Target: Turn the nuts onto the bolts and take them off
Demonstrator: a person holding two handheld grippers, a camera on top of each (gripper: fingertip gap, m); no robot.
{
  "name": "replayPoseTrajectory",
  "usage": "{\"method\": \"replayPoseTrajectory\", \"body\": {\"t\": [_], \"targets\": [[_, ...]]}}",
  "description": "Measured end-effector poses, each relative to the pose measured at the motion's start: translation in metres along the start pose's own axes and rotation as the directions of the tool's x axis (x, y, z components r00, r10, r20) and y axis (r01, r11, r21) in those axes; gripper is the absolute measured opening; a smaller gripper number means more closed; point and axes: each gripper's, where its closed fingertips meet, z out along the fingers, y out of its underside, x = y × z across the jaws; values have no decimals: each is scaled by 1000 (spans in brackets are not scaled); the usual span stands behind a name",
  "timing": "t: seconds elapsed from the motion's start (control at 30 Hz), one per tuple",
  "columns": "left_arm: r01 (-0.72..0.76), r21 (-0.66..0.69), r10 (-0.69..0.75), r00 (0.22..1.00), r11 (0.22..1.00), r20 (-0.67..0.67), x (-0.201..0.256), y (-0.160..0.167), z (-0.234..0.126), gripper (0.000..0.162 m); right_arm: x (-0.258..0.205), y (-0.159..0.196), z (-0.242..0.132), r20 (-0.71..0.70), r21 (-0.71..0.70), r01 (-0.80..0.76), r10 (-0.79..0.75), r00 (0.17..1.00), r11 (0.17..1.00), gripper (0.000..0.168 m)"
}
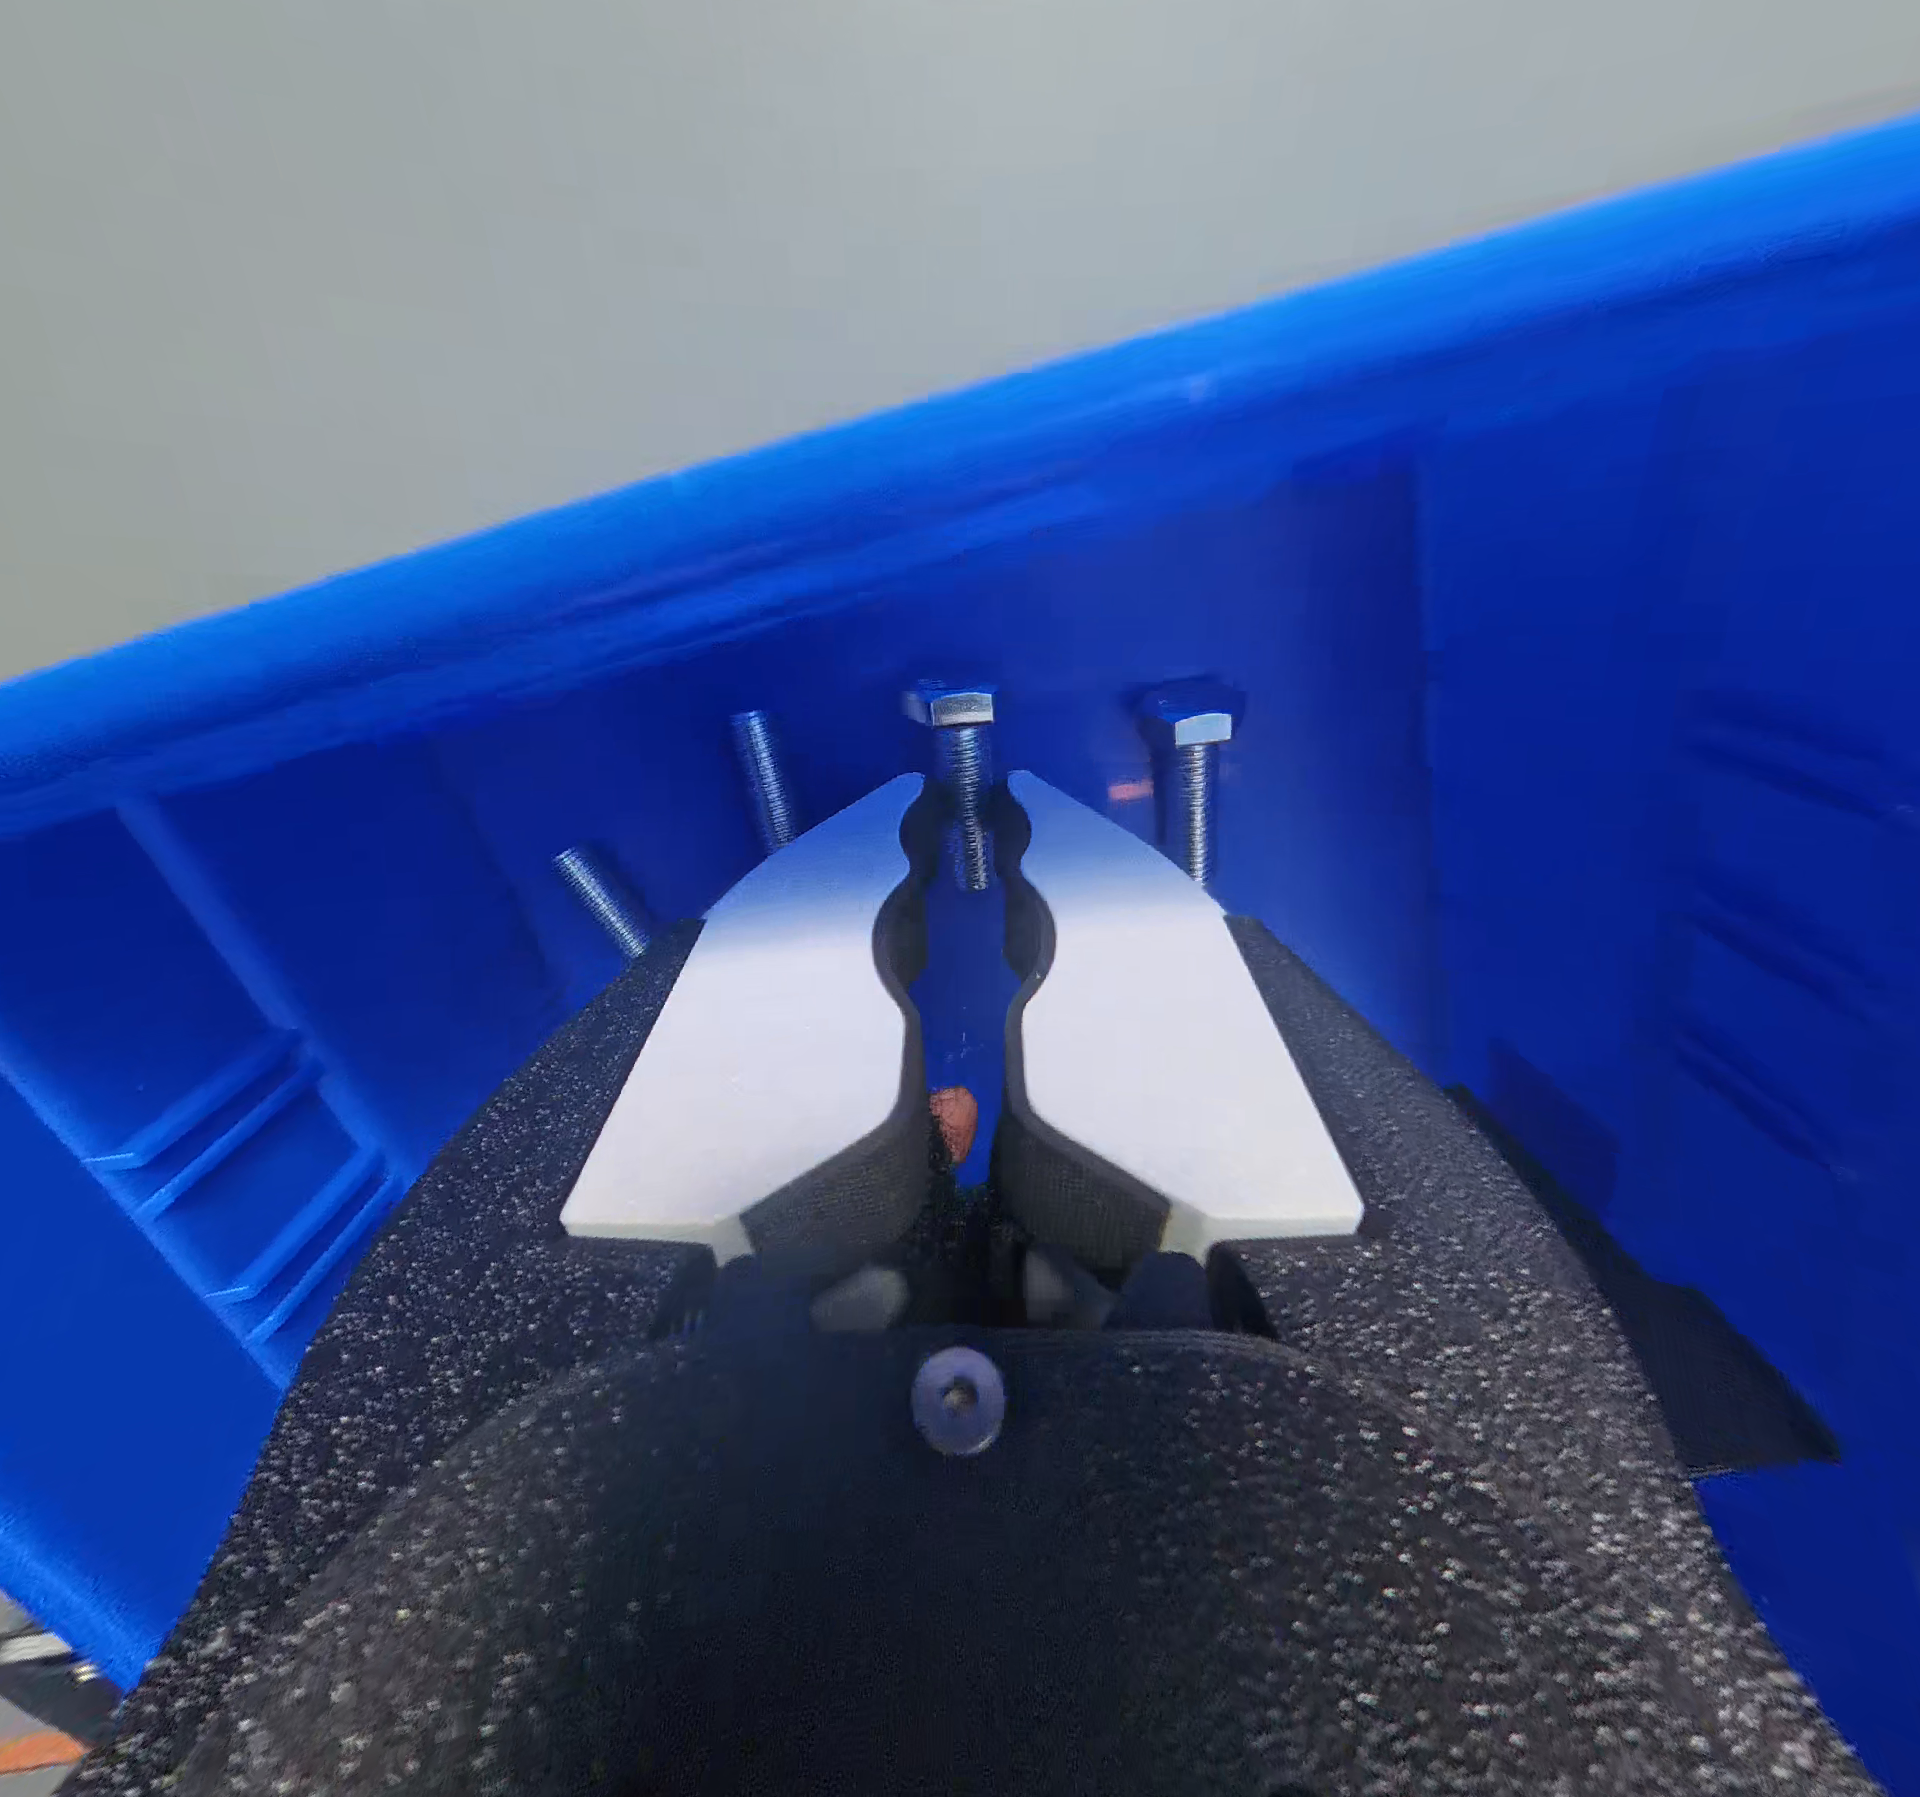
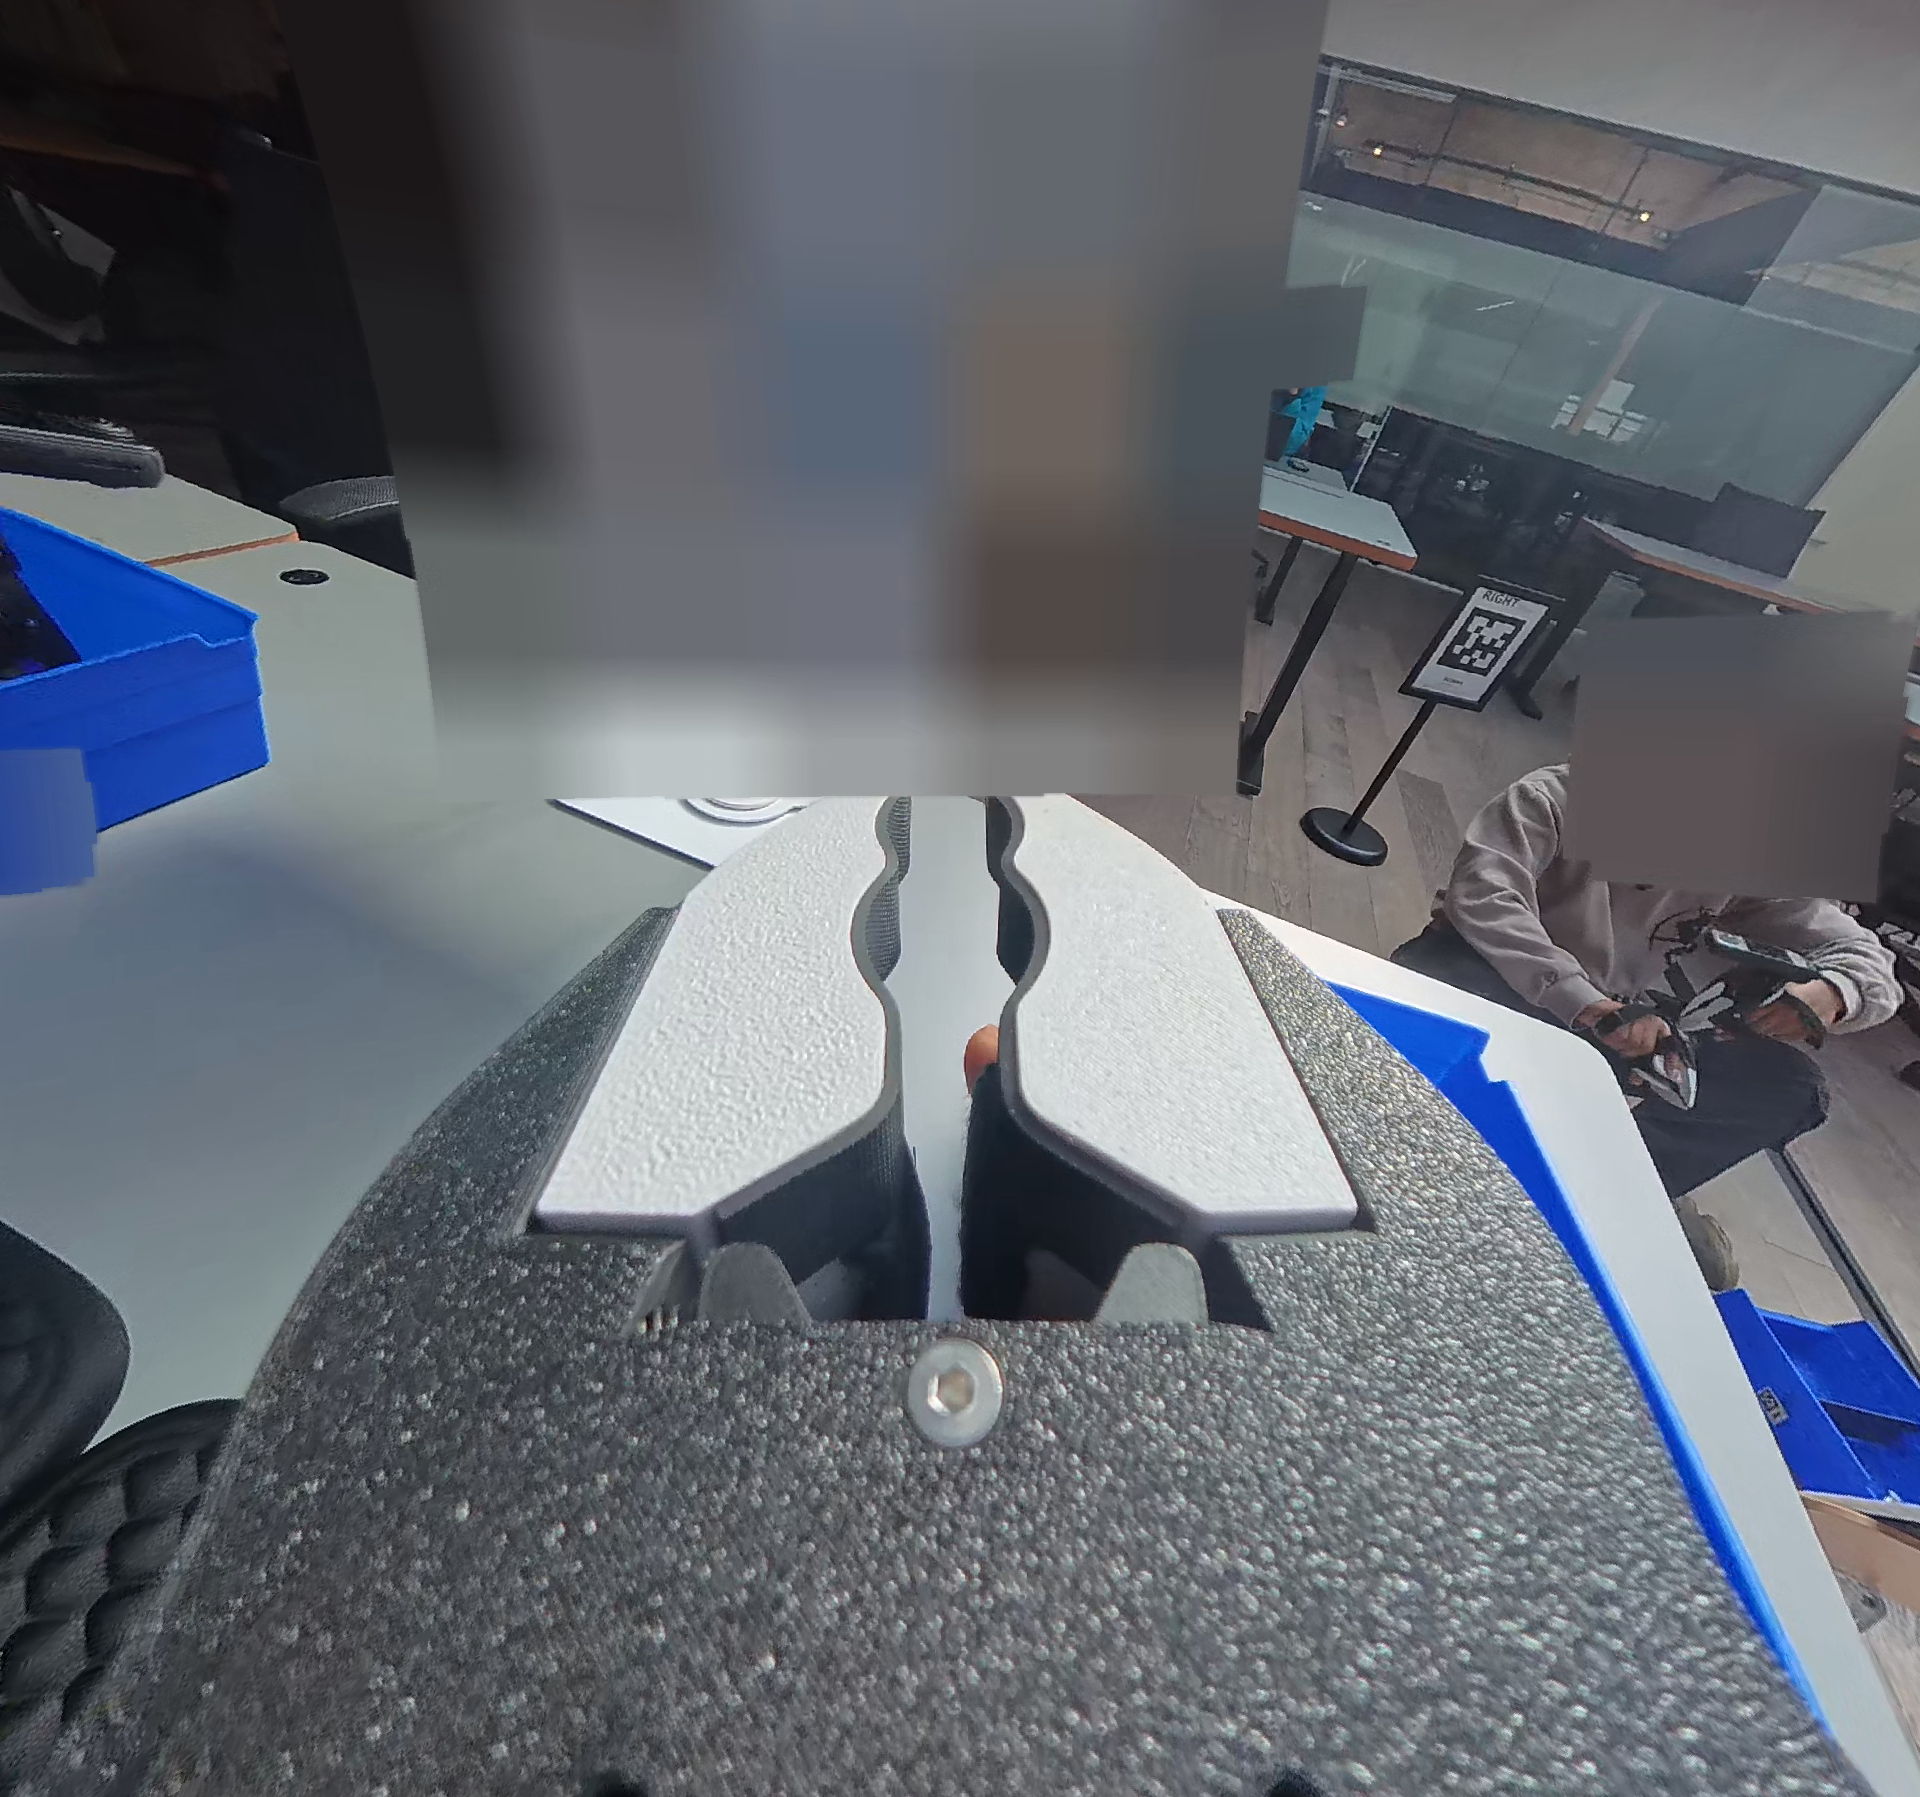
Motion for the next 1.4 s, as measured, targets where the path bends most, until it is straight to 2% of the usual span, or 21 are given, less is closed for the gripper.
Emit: {"method": "replayPoseTrajectory", "body": {"t": [0.13, 0.23, 0.37, 0.53, 0.73, 0.9, 1.17, 1.27, 1.33, 1.4], "targets": [[-25, 198, 37, 998, 980, -57, 20, -13, -49, 10, -17, 3, 7, 72, -21, 35, -33, 997, 999, 14], [-92, 381, 136, 986, 920, -92, 54, -23, -101, 10, -38, 3, 12, 160, -22, 56, -51, 986, 998, 14], [-243, 558, 355, 930, 794, -99, 129, -19, -162, 9, -70, 2, 15, 300, -10, 80, -73, 951, 997, 14], [-412, 687, 623, 779, 599, -76, 237, 5, -203, 9, -119, -4, 11, 512, 39, 78, -87, 855, 996, 15], [-520, 736, 793, 608, 433, -37, 329, 43, -213, 9, -177, -3, 2, 712, 66, 83, -105, 694, 994, 23], [-581, 739, 873, 487, 343, -22, 372, 68, -211, 9, -215, 10, -2, 816, 46, 120, -107, 568, 992, 32], [-652, 686, 904, 427, 321, -17, 386, 77, -198, 9, -243, 34, 2, 877, -6, 184, -83, 473, 983, 35], [-682, 661, 917, 397, 313, -24, 389, 80, -189, 9, -249, 43, 5, 891, -13, 205, -82, 447, 979, 29], [-692, 653, 923, 383, 306, -27, 391, 81, -186, 9, -250, 47, 4, 901, -7, 217, -88, 425, 976, 19], [-684, 660, 921, 388, 311, -31, 390, 79, -186, 9, -249, 47, 6, 899, 6, 203, -94, 427, 979, 18]]}}
